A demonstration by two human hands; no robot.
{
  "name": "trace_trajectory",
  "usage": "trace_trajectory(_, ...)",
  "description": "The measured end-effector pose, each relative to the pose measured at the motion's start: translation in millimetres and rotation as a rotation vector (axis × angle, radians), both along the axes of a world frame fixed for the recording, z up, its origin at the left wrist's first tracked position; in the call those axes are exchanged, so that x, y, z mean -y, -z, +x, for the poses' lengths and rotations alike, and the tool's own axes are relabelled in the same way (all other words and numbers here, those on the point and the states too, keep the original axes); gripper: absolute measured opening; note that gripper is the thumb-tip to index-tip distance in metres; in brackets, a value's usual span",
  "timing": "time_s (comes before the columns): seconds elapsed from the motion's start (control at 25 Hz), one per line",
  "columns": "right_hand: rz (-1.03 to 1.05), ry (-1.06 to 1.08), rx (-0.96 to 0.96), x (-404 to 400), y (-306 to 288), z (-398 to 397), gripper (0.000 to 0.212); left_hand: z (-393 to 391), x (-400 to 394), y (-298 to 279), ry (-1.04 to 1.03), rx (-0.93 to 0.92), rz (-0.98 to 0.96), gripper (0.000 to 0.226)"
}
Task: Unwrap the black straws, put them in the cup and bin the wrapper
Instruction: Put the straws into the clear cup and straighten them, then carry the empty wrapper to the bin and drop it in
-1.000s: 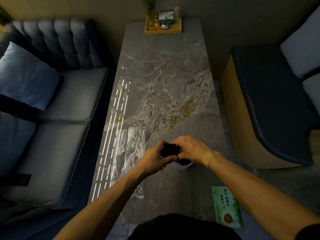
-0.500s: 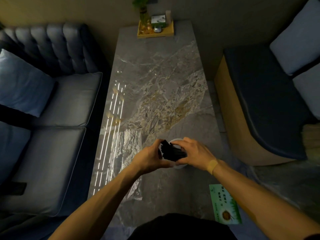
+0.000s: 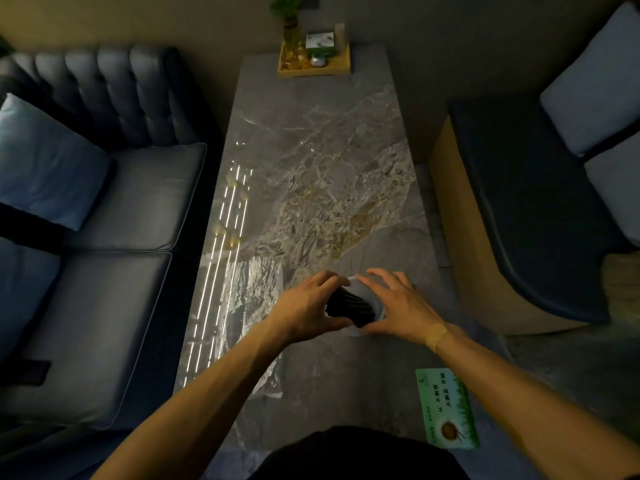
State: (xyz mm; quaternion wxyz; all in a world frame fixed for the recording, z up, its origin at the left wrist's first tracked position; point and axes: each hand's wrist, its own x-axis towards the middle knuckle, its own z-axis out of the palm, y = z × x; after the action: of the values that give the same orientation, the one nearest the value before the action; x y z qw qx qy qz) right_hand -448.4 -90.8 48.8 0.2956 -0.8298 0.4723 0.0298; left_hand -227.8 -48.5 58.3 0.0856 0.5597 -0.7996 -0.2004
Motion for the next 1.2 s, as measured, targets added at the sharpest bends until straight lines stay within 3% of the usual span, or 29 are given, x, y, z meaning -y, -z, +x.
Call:
trace_trajectory(0.16, 0.005, 0.016, 0.034, -3, 0, 0, 0.099, -13, -5, 4, -0.049, 0.048, -0.079, 0.058)
trace_trajectory(0.36, 0.003, 0.008, 0.026, -1, -2, -1, 0.101, -18, -3, 6, -0.094, 0.013, -0.183, 0.026)
trace_trajectory(0.52, 0.009, 0.011, 0.031, -1, -1, -2, 0.102, -18, -8, 11, -0.104, -0.029, -0.188, 0.025)
trace_trajectory(0.72, -0.012, 0.001, 0.024, 1, 1, -1, 0.102, -17, -14, 16, -0.134, -0.061, -0.044, 0.056)
trace_trajectory(0.96, -0.018, -0.013, 0.095, -1, 2, 6, 0.112, -6, -51, 22, -0.464, -0.456, 0.085, 0.08)
trace_trajectory(1.2, -0.02, -0.187, 0.01, 11, 4, 20, 0.111, -13, -78, 39, -0.495, -0.599, 0.303, 0.105)
